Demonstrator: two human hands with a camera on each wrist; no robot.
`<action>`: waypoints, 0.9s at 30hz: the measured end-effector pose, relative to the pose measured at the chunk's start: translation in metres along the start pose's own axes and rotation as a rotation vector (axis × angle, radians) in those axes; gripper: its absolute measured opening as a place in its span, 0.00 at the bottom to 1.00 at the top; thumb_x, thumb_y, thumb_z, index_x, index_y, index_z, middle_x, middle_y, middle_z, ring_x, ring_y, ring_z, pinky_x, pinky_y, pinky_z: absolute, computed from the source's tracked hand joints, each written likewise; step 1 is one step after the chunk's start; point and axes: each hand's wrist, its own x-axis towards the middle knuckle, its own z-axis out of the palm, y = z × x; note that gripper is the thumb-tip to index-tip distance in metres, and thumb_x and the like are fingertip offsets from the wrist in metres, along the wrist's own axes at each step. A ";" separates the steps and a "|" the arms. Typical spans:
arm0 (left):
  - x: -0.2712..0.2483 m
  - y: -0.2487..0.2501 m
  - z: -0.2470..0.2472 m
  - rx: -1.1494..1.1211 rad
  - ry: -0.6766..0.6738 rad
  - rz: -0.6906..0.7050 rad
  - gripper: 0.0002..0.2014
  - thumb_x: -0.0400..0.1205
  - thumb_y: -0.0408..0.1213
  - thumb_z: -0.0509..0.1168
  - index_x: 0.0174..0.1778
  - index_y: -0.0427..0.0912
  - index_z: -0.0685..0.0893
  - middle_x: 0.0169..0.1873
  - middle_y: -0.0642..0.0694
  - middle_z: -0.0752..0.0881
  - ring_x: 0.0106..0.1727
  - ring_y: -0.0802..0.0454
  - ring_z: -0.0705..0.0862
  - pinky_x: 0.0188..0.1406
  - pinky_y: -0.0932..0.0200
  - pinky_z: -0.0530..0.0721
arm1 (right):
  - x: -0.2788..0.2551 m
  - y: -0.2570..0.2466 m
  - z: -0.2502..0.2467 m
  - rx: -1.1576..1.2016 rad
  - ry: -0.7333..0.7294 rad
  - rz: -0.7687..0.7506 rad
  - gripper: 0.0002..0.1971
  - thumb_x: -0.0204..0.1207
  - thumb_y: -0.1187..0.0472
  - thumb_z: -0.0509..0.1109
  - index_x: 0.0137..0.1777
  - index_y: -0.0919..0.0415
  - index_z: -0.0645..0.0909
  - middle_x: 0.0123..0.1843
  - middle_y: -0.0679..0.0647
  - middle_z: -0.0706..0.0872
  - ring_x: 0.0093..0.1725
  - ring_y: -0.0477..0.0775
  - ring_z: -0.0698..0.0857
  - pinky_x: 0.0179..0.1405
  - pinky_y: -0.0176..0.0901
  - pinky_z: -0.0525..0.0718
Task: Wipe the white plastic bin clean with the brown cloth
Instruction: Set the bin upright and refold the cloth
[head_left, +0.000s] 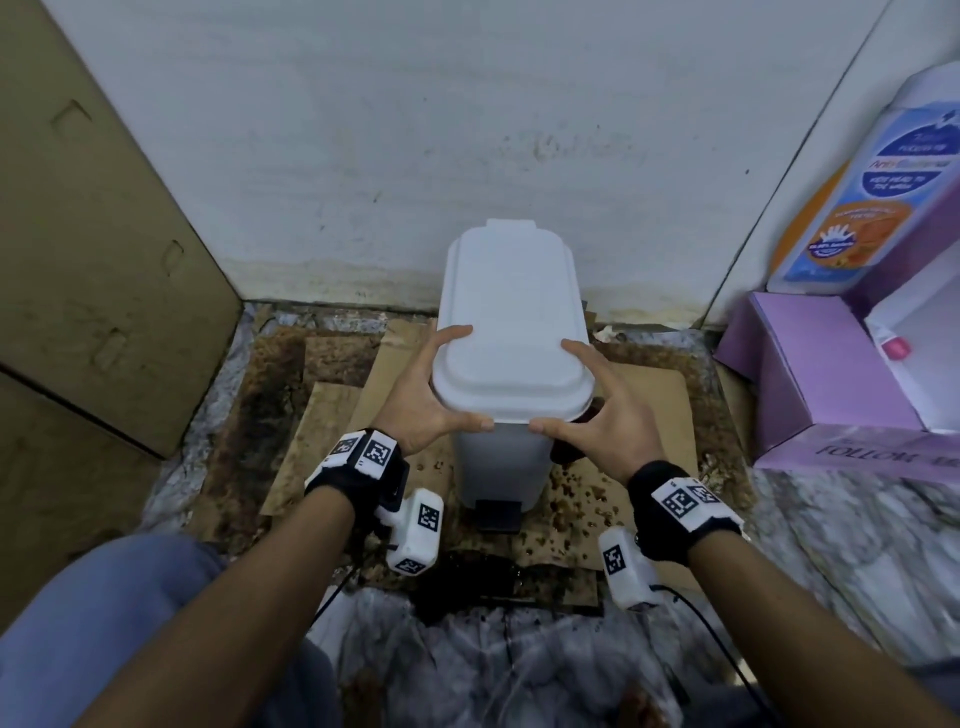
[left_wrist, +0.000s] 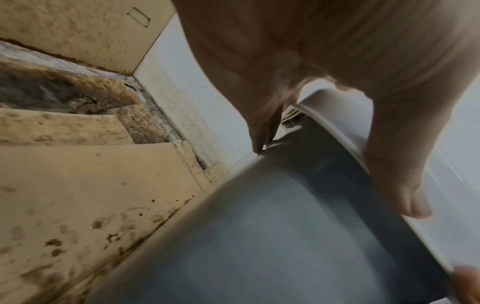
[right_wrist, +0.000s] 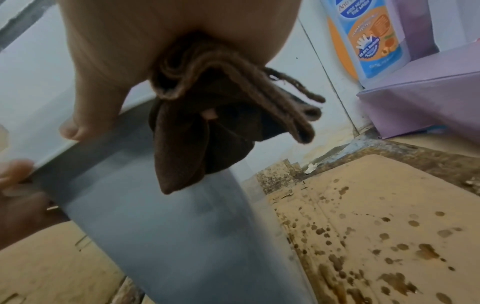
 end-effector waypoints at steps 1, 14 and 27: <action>-0.004 -0.001 0.000 0.022 -0.003 0.000 0.49 0.62 0.24 0.86 0.78 0.49 0.72 0.66 0.69 0.72 0.61 0.82 0.77 0.52 0.79 0.79 | -0.004 -0.001 0.001 -0.022 -0.011 -0.005 0.47 0.54 0.29 0.77 0.75 0.32 0.64 0.78 0.41 0.73 0.77 0.46 0.71 0.72 0.52 0.76; -0.046 -0.002 0.009 0.309 -0.012 -0.063 0.60 0.57 0.34 0.88 0.84 0.61 0.64 0.80 0.49 0.70 0.79 0.49 0.70 0.78 0.49 0.73 | -0.033 -0.009 -0.003 -0.200 -0.242 0.044 0.51 0.62 0.41 0.81 0.81 0.35 0.53 0.82 0.48 0.67 0.78 0.54 0.68 0.77 0.53 0.69; -0.047 0.017 -0.002 0.476 -0.089 -0.193 0.59 0.63 0.38 0.87 0.87 0.58 0.60 0.84 0.45 0.65 0.82 0.42 0.67 0.80 0.46 0.70 | -0.040 -0.026 -0.014 -0.112 -0.155 0.113 0.45 0.64 0.44 0.81 0.80 0.45 0.64 0.78 0.51 0.73 0.75 0.55 0.72 0.74 0.55 0.73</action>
